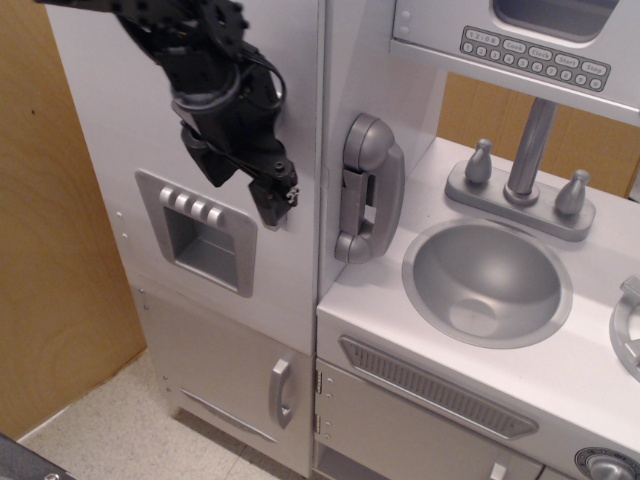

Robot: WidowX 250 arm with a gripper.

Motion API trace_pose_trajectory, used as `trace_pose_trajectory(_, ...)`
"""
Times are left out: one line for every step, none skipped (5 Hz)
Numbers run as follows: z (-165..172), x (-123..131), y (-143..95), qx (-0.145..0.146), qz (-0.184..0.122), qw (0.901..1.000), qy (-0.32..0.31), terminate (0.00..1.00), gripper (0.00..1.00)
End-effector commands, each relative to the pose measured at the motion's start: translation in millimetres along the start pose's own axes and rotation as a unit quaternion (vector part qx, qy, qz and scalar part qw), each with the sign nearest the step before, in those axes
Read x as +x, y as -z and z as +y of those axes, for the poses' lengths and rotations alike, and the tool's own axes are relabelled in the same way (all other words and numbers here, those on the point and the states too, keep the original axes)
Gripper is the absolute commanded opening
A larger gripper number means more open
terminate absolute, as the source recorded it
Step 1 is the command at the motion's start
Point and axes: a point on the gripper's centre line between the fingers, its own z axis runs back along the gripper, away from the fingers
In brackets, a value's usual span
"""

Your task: Open fridge

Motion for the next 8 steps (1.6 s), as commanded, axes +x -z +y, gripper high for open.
trace_pose_trajectory(26,27,-14,0.037,-0.038,0.9964,-0.066,0.0,1.0)
trace_pose_trajectory(30,32,-13,0.048,-0.049,0.9945,-0.079,0.0,1.0)
trace_pose_trajectory(33,40,-9,0.047,-0.054,0.9943,-0.079,0.0,1.0)
trace_pose_trajectory(33,38,-6,0.044,-0.057,0.9939,-0.083,0.0,0.0)
trace_pose_trajectory(41,40,-4,0.043,-0.063,0.9901,-0.117,0.0,0.0)
trace_pose_trajectory(49,34,-4,0.048,-0.068,0.988,-0.13,0.0,0.0)
trace_pose_trajectory(57,16,-8,0.042,-0.059,0.9891,-0.128,0.0,0.0)
trace_pose_trajectory(64,-2,-18,0.031,-0.038,0.9924,-0.113,0.0,0.0)
